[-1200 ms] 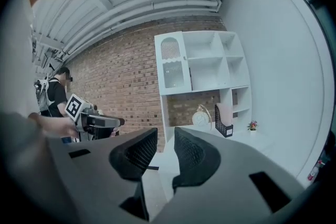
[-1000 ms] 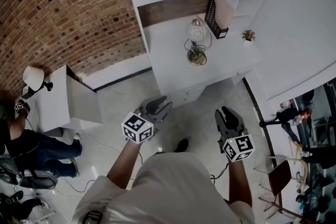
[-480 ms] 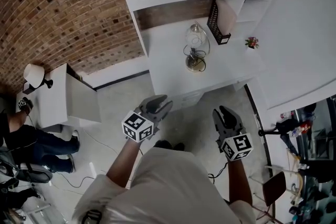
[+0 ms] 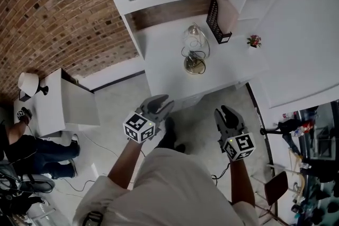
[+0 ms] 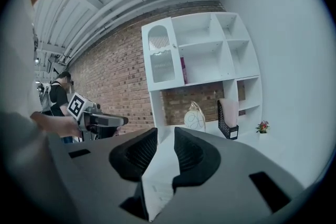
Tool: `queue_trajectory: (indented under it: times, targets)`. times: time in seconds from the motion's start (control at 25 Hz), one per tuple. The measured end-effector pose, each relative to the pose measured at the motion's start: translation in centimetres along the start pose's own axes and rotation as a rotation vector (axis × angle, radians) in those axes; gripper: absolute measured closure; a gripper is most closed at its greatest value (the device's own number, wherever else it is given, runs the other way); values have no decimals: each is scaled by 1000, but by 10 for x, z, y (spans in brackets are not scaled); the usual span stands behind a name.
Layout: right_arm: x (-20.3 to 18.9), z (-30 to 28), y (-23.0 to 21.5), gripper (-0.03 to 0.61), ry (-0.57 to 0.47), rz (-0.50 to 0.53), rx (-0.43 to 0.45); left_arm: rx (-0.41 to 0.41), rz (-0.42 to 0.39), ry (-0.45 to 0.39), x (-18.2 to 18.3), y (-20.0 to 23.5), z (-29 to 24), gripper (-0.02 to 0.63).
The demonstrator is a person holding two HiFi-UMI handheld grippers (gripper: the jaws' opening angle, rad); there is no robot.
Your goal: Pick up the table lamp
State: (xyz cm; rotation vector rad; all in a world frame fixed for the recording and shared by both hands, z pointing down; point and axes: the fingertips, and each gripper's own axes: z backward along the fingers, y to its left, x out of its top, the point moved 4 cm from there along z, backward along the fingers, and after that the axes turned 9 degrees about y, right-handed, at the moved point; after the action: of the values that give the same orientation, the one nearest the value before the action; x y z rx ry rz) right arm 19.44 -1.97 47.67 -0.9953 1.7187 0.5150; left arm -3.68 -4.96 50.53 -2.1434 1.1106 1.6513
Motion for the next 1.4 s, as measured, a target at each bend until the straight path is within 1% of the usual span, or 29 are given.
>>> queue_trajectory:
  times: [0.36,0.56,0.8,1.08,1.24,1.4]
  targets:
    - [27,-63,-37,463,14,-16,-37,-47,-8,3,34,63,-49,473]
    - [43,-98,-53,463,26,-27,-67,-78,1,16,48,99,-69,474]
    - [52,-132,-65,463,39,-35,-100,-117,-6,29,59,131,-88,473]
    - [60,-157,-75,463,48,-26,-125,-145,-13,45,65,154,-103,474]
    - [65,-166,-86,463,56,-23,-118,-136,1,48,67,160,-112,474]
    - [68,-176,-104,463,61,-24,-97,-110,15,44,67,164,-126,473]
